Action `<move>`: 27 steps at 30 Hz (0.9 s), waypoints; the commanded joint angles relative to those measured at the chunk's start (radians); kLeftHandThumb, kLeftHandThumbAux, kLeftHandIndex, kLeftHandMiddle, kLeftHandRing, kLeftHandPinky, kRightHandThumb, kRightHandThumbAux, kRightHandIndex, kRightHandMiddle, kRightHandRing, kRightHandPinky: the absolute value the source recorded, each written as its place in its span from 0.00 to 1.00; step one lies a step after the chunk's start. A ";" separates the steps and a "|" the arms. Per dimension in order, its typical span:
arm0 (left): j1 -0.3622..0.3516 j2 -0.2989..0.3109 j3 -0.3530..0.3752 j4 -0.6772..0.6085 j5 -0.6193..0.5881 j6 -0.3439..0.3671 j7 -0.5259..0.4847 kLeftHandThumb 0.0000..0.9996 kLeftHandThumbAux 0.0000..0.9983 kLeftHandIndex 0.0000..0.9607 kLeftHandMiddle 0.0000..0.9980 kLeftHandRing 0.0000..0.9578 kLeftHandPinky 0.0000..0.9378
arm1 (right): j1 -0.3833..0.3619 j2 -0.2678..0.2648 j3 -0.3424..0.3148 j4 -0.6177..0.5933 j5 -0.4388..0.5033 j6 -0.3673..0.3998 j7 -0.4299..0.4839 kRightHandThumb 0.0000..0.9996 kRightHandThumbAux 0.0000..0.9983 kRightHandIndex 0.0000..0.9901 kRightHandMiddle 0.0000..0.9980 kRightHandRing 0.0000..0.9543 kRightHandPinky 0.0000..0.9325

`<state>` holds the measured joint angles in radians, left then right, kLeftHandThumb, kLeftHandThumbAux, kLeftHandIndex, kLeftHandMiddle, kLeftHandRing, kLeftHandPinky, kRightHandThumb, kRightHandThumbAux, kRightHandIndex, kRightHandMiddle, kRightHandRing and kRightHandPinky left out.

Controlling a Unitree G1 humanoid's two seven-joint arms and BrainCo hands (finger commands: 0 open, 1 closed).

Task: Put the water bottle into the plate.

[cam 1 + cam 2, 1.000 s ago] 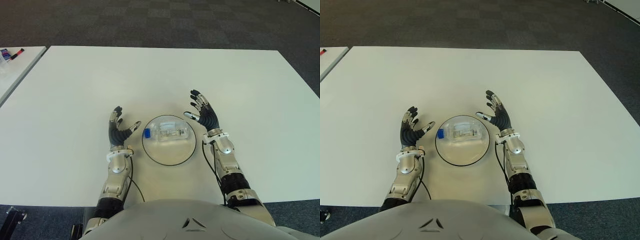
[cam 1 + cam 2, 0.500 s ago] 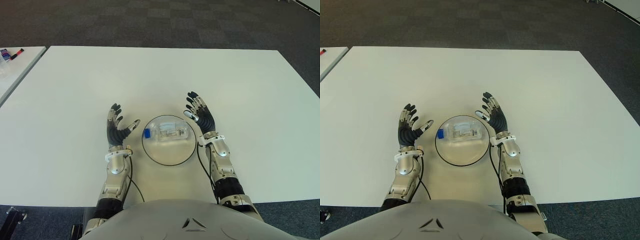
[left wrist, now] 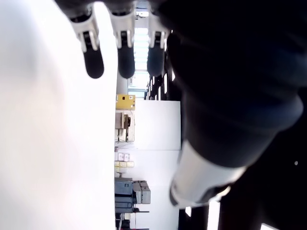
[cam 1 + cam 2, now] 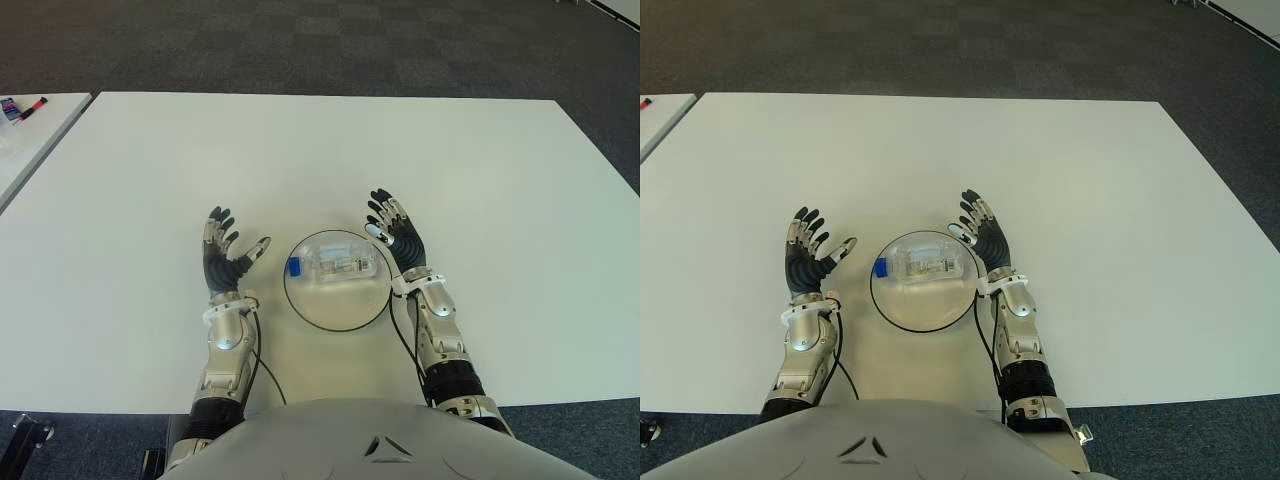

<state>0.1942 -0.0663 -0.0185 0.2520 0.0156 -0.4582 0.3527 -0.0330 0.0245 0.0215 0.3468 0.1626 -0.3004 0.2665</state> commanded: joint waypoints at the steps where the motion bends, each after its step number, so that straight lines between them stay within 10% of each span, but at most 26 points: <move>1: 0.006 -0.074 -0.005 -0.008 -0.022 -0.004 -0.008 0.00 0.99 0.13 0.16 0.17 0.22 | 0.021 0.011 0.003 -0.011 0.006 0.033 -0.001 0.06 0.67 0.00 0.00 0.00 0.02; 27: 0.013 -0.060 -0.002 -0.035 -0.048 0.025 -0.028 0.00 1.00 0.14 0.17 0.18 0.21 | 0.045 0.050 0.008 -0.002 -0.037 0.058 -0.083 0.03 0.66 0.00 0.00 0.00 0.03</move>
<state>0.2069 -0.0668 -0.0189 0.2268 -0.0160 -0.4498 0.3381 -0.0029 0.0577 0.0310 0.3357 0.1351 -0.2646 0.2068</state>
